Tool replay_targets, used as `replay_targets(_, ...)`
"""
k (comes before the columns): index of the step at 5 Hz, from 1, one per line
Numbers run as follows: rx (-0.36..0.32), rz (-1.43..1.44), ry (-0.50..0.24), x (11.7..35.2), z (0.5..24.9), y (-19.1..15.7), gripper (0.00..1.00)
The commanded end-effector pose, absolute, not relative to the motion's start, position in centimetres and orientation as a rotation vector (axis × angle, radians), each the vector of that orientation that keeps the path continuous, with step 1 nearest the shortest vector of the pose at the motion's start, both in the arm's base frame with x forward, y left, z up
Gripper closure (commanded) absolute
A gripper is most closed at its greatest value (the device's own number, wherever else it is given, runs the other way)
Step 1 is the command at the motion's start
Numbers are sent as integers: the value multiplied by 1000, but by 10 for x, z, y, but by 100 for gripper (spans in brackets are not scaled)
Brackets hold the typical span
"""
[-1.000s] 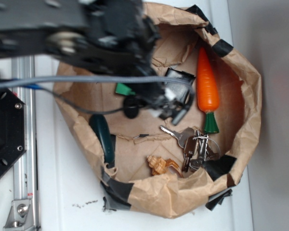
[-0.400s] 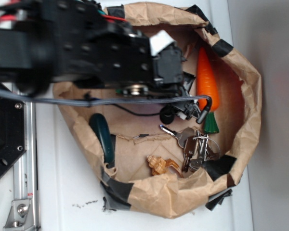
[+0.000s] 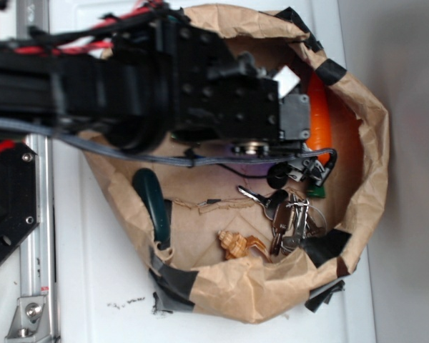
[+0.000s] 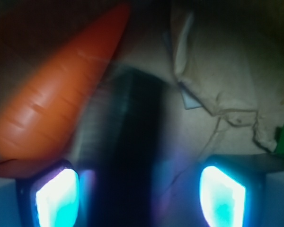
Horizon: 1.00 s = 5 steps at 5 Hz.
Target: Grab the black box.
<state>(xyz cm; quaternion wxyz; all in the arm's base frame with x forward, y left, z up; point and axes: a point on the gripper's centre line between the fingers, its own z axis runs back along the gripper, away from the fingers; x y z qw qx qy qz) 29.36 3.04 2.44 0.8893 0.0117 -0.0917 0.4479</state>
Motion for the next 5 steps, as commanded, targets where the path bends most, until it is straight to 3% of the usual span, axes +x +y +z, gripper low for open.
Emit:
replay_targets(1, -8, 915, -219, 309, 38, 31, 0)
replay_targets(2, 3, 842, -253, 303, 48, 27, 100)
replay_targets(3, 18, 740, -359, 294, 70, 28, 100)
replay_targets(4, 96, 625, -490, 288, 85, 34, 100)
replay_targets(5, 59, 529, -459, 271, 112, 35, 100)
